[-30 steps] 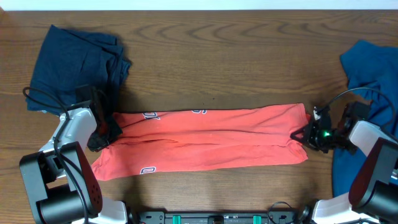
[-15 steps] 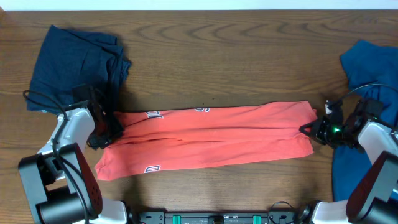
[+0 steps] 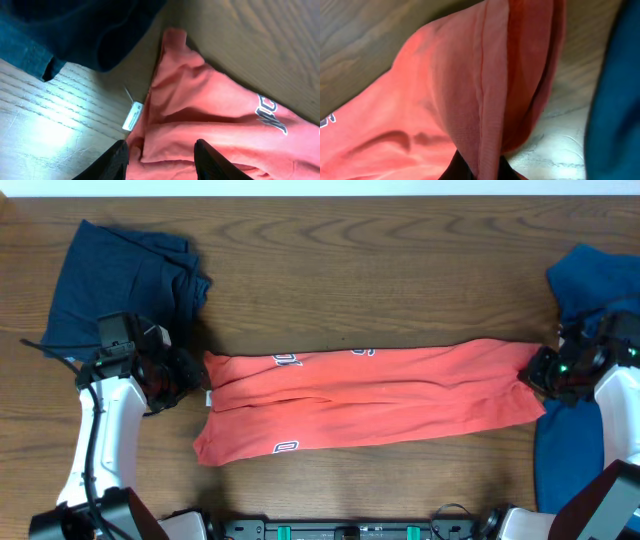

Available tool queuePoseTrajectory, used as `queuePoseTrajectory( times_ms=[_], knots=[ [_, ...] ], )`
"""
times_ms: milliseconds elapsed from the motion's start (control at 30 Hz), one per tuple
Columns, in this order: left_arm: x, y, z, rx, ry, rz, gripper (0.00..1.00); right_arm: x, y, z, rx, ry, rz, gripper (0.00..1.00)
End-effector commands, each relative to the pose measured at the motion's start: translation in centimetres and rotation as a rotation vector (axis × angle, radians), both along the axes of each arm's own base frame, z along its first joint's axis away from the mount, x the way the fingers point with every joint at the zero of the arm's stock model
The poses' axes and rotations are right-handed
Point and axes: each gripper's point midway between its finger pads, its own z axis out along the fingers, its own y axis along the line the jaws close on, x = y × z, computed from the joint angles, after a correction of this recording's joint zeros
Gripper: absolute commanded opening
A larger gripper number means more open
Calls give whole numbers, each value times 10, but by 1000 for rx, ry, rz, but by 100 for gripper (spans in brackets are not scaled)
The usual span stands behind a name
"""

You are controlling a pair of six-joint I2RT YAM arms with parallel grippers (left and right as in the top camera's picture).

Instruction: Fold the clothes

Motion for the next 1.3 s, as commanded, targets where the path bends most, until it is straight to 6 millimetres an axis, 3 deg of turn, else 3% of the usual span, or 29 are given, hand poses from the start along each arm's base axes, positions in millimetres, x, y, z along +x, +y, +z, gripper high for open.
queuePoseTrajectory(
  times_ms=[0, 433, 767, 800, 833, 867, 900, 933, 1167, 1267],
  knots=[
    [8, -3, 13, -1, -43, -23, 45, 3, 7, 6, -80, 18, 32, 1],
    [7, -4, 13, -1, -40, -24, 45, -18, 82, -3, -209, 157, 293, 1],
    [8, -4, 13, -1, -43, -24, 45, -15, 141, -4, -217, 105, 451, 1],
    [8, -4, 13, -1, -43, -24, 45, -16, 145, -5, -215, 108, 455, 8],
    [8, -4, 13, -1, -43, -24, 45, -17, 148, -6, -212, 115, 455, 33],
    [8, -4, 13, -1, -43, -24, 45, -18, 151, -7, -209, 117, 457, 51],
    [8, -4, 13, -1, -43, -24, 45, -18, 153, -7, -207, 113, 466, 58],
    [8, -4, 13, -1, -43, -24, 45, -16, 155, -6, -208, 106, 471, 59],
    [8, -4, 13, 0, -43, -24, 45, -3, 142, 9, -208, 31, 417, 55],
    [8, -4, 13, 0, -43, -24, 45, 3, 119, 13, -200, 24, 311, 35]
  ],
)
